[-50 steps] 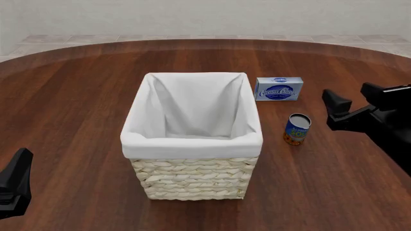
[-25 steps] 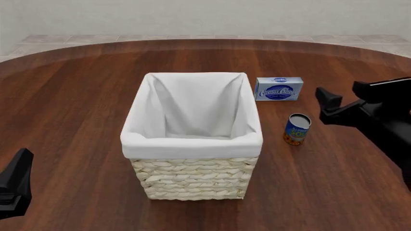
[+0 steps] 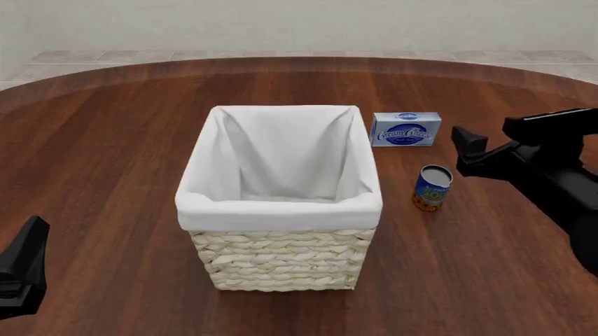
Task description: Pick up the alphabet soup and put it in the basket.
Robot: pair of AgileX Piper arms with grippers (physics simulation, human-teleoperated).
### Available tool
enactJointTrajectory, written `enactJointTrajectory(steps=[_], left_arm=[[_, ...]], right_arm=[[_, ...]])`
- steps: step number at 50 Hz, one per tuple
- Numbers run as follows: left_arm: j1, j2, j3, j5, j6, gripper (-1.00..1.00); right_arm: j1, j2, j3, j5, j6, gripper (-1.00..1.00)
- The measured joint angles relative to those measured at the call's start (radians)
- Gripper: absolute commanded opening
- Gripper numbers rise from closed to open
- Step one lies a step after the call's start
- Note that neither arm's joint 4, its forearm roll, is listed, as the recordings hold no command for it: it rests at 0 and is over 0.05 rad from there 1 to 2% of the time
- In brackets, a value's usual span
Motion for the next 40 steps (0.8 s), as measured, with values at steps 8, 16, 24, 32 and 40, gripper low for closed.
enactJointTrajectory(steps=[8,16,24,32,40], left_arm=[[0.001,0.0,0.0,0.0,0.001,1.0],[0.002,0.0,0.0,0.0,0.001,1.0],[0.004,0.0,0.0,0.0,0.001,1.0],[0.006,0.0,0.0,-0.002,0.0,1.0],[0.009,0.0,0.0,-0.003,-0.001,1.0]], right_arm=[[-0.001,0.02,-0.006,-0.003,0.003,1.0],[-0.001,0.04,-0.016,-0.003,0.01,1.0],[-0.002,0.063,-0.028,-0.003,0.015,1.0],[-0.003,0.085,-0.037,-0.006,0.019,1.0],[-0.006,0.111,-0.052,-0.007,0.023,1.0]])
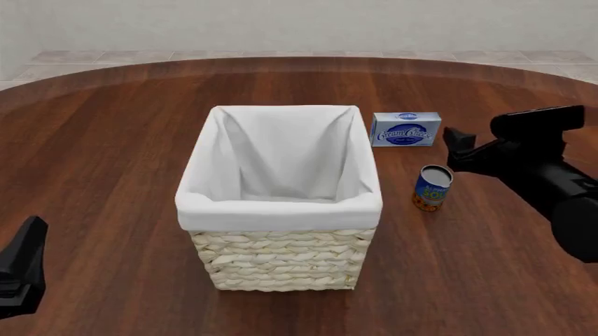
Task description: Pick up the alphabet soup and put it in the basket.
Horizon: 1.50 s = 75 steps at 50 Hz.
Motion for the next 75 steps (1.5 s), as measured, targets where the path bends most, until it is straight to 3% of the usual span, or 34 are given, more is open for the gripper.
enactJointTrajectory(steps=[75], left_arm=[[0.004,0.0,0.0,0.005,0.004,1.0]], right_arm=[[-0.004,0.244,-0.086,-0.052,0.015,1.0]])
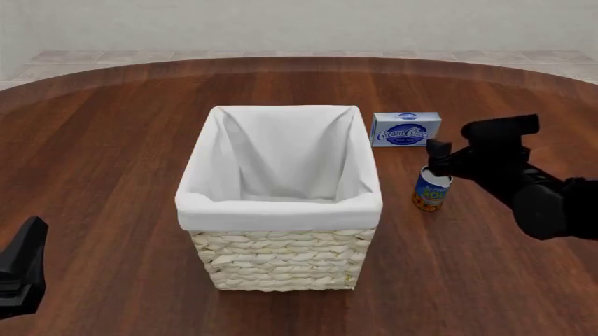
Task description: Pick up the alphabet soup and put it in the basket.
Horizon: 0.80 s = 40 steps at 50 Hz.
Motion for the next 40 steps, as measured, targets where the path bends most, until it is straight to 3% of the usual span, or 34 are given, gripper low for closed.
enactJointTrajectory(steps=[40], left_arm=[[0.003,0.0,0.0,0.001,0.0,1.0]], right_arm=[[-0.003,0.088,-0.017,-0.029,0.013,1.0]])
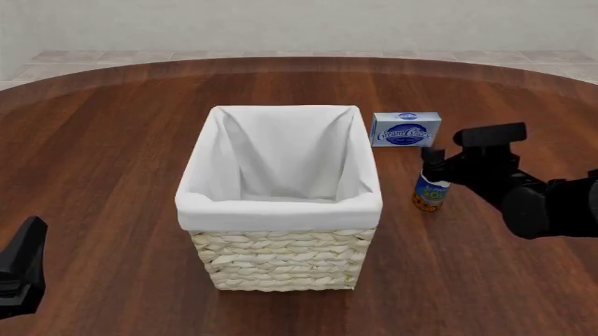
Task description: Pick up the alphabet soup and put it in the basket.
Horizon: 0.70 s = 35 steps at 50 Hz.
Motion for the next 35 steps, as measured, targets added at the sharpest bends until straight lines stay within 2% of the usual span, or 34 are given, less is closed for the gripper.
enactJointTrajectory(steps=[35], left_arm=[[0.001,0.0,0.0,0.001,0.005,1.0]], right_arm=[[-0.005,0.061,-0.011,-0.022,0.003,1.0]])
